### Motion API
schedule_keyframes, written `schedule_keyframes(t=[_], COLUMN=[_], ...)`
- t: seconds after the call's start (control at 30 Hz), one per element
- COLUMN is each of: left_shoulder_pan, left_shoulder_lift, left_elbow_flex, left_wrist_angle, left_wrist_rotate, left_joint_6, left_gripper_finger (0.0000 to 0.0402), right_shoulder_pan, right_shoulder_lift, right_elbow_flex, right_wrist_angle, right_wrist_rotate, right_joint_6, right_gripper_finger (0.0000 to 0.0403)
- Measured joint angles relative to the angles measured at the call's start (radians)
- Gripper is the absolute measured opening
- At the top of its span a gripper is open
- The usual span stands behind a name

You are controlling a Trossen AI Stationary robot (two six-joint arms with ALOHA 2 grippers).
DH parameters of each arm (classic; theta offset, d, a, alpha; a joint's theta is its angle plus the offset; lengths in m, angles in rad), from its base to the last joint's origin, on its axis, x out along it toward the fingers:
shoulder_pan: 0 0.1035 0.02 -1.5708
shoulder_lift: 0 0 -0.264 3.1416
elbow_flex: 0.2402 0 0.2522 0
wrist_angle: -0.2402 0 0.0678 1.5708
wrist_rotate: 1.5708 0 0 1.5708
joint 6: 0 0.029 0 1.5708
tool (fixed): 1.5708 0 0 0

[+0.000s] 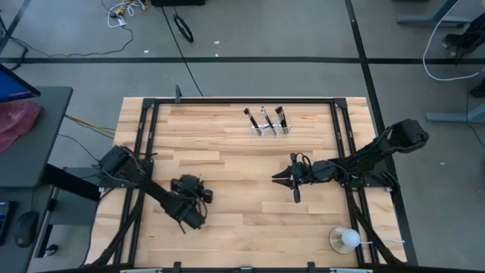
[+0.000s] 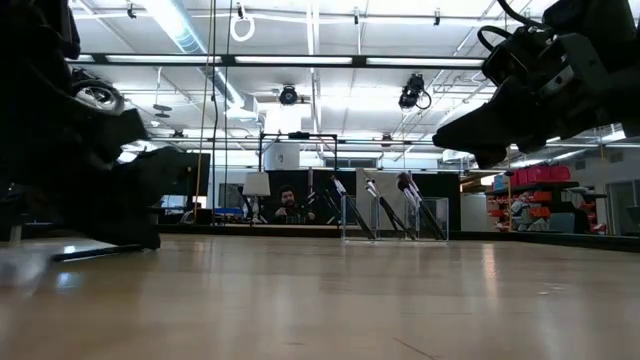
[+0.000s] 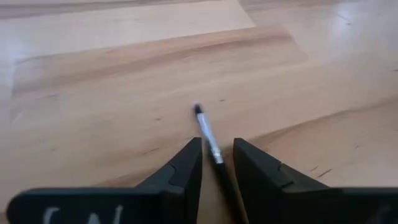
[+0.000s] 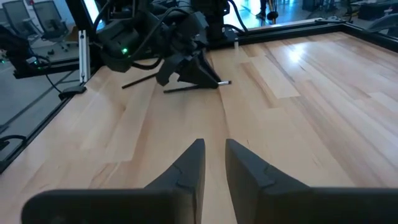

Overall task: Put items in baskets/containers
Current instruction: Put the black eyeshadow brush into the transparent organizer

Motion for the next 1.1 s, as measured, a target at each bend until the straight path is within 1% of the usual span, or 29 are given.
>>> schedule_keyframes(t=[0.1, 0.23, 0.47, 0.57, 0.67, 0.87, 1.0, 1.1], left_shoulder_pan=[0.002, -0.015, -0.076, -0.1, -0.102, -0.101, -0.101, -0.103], left_shoulder_lift=[0.001, 0.001, 0.003, 0.003, 0.003, 0.003, 0.005, 0.023], left_elbow_flex=[0.0, 0.0, -0.001, -0.001, -0.001, 0.0, 0.0, 0.001], left_wrist_angle=[0.011, 0.014, 0.009, 0.01, 0.02, -0.007, -0.017, -0.019], left_wrist_rotate=[-0.004, -0.004, 0.006, 0.016, 0.014, 0.035, 0.039, 0.023], left_joint_6=[0.042, 0.053, -0.02, -0.032, -0.018, 0.026, 0.061, 0.088], left_gripper_finger=[0.0107, 0.0121, 0.0175, 0.0184, 0.0175, 0.0126, 0.0104, 0.0088], right_shoulder_pan=[0.0, 0.0, 0.0, 0.0, 0.0, 0.0, 0.0, 0.0], right_shoulder_lift=[0.0, 0.0, 0.0, 0.0, 0.0, 0.0, 0.0, 0.0], right_elbow_flex=[0.0, 0.0, 0.0, 0.0, 0.0, 0.0, 0.0, 0.0], right_wrist_angle=[0.0, 0.0, -0.001, -0.001, -0.001, -0.001, -0.001, -0.001], right_wrist_rotate=[0.0, -0.001, -0.001, -0.001, -0.001, -0.001, -0.001, -0.001], right_joint_6=[0.0, 0.006, 0.02, 0.025, 0.025, 0.026, 0.026, 0.026], right_gripper_finger=[0.0063, 0.0063, 0.0063, 0.0063, 0.0063, 0.0063, 0.0063, 0.0063])
